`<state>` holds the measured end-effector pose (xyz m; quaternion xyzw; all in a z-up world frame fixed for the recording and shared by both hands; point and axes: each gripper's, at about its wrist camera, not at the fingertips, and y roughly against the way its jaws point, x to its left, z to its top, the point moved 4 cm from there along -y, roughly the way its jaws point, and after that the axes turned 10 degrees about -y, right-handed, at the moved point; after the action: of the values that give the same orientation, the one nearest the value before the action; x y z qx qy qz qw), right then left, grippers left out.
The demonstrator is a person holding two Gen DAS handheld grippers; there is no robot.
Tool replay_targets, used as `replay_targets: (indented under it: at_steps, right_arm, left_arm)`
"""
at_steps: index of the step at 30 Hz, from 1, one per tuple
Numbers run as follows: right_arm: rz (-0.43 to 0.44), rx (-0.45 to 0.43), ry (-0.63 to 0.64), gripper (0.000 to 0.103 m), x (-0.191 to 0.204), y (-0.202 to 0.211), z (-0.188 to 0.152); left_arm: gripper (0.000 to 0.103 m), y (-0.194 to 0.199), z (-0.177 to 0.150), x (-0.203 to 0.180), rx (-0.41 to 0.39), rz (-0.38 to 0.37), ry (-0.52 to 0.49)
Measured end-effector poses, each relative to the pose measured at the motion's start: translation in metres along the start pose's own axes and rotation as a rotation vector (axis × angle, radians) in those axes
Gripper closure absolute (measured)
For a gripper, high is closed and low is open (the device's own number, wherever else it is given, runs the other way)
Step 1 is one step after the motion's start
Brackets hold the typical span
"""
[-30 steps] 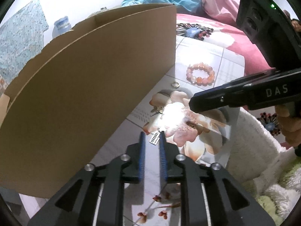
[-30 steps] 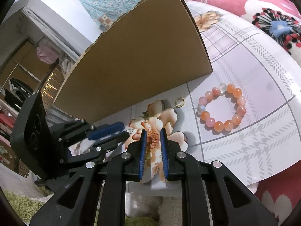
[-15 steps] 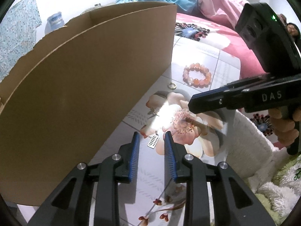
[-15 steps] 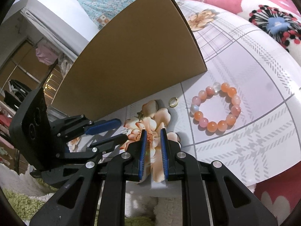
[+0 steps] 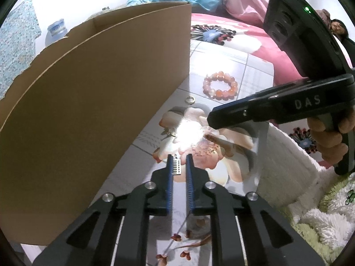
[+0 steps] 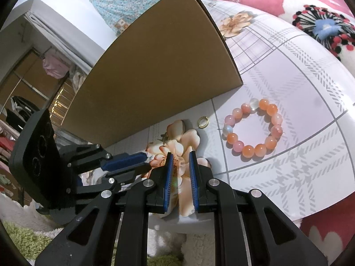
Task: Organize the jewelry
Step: 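Close the left tool on the silver tag pendant on the flower print, then carry the silver tag pendant with the left tool over the box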
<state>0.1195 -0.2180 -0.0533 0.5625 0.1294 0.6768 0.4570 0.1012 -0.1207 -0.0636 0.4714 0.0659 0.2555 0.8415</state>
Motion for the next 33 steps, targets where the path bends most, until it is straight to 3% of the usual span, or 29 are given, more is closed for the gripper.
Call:
replay_targets:
  at_steps: [14,23,33]
  right_arm:
    - [-0.024,-0.04,0.042,0.087,0.01,0.011,-0.006]
    - [-0.137,-0.069,0.249,0.087,0.047,-0.009,-0.017]
    - [-0.278,-0.079,0.464,0.086,0.079,-0.05,-0.024]
  left_arm:
    - [0.099,0.012,-0.002,0.003,-0.041,0.057,0.051]
    - [0.099,0.03,-0.013,0.027,-0.069,0.123,0.145]
    - [0.099,0.027,-0.019,0.035,-0.069,0.123,0.18]
